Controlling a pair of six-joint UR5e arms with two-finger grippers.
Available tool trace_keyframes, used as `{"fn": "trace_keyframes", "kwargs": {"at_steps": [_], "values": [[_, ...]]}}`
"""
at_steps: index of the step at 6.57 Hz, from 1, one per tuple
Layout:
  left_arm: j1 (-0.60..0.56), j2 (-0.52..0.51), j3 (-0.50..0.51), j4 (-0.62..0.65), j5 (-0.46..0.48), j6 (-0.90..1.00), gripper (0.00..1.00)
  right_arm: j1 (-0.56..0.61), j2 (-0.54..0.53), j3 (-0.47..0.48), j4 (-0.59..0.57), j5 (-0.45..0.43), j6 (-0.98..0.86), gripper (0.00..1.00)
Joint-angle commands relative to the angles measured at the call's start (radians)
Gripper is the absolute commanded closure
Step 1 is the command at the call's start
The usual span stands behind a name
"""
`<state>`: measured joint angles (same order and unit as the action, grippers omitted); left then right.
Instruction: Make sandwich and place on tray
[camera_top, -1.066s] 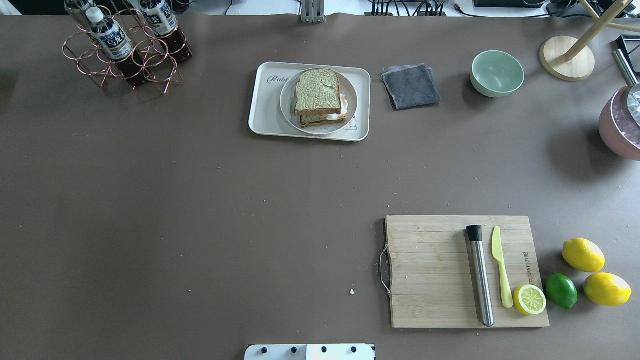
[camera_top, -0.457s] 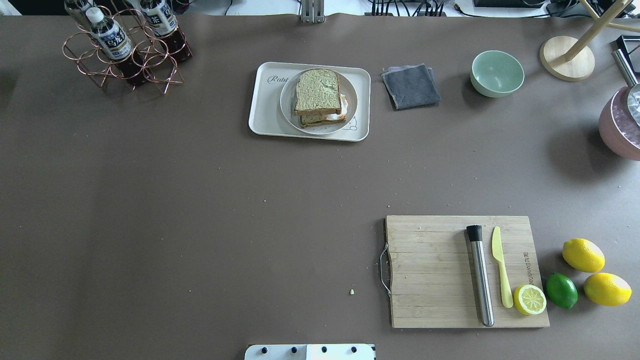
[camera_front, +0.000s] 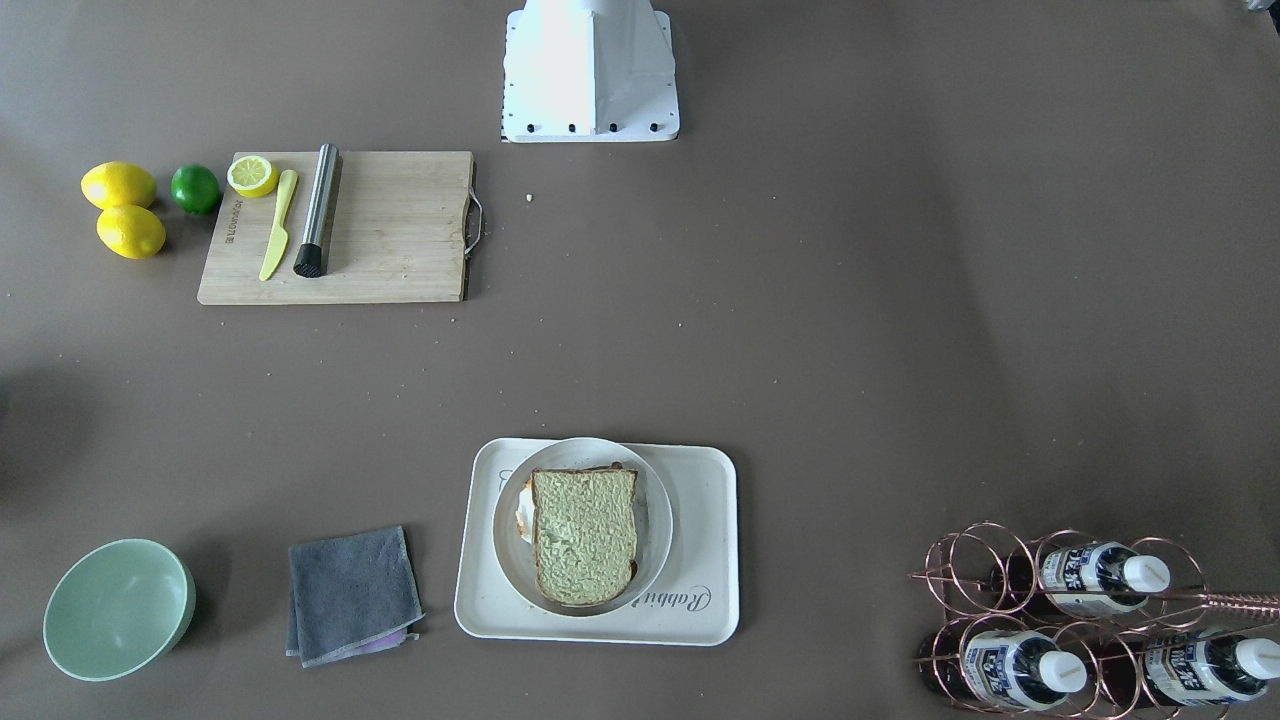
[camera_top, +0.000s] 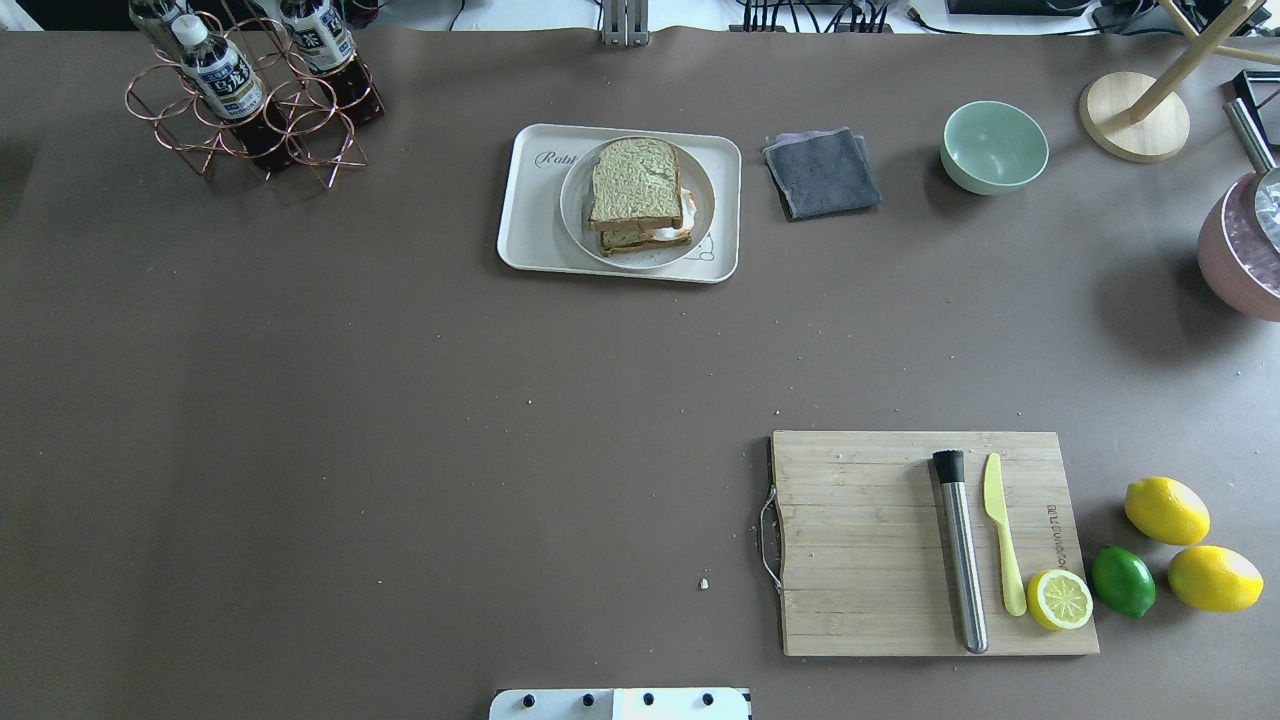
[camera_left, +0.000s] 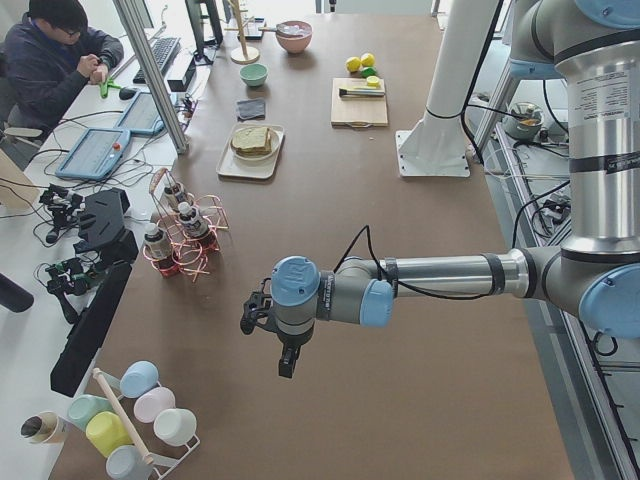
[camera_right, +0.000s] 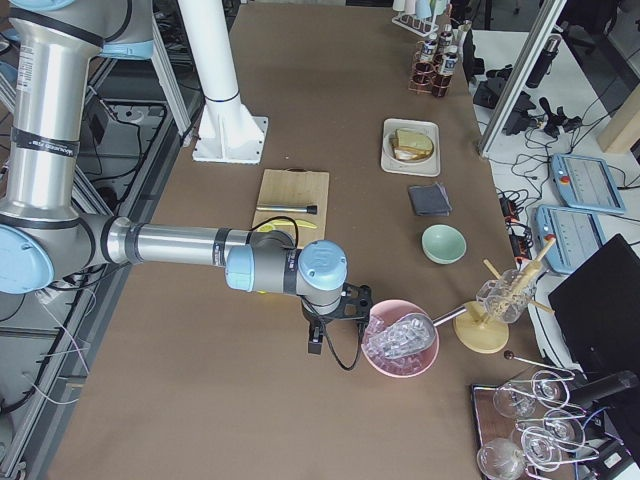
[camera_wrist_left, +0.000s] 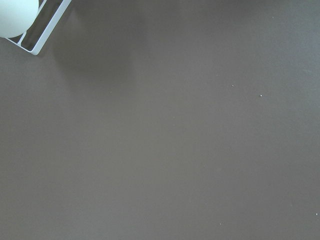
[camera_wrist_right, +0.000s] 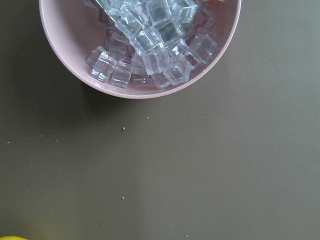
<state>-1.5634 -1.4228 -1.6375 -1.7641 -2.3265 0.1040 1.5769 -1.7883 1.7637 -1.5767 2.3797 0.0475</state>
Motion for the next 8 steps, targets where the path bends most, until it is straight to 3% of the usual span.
{"fn": "trace_keyframes", "kwargs": {"at_steps": [1, 8], "values": [[-0.001, 0.009, 0.001, -0.001, -0.002, 0.0, 0.02, 0.0, -0.006, 0.002, 0.001, 0.004, -0.005, 0.0], [0.0, 0.022, 0.01, -0.002, -0.002, 0.002, 0.02, 0.0, -0.011, -0.003, 0.001, 0.007, -0.006, 0.0]]}}
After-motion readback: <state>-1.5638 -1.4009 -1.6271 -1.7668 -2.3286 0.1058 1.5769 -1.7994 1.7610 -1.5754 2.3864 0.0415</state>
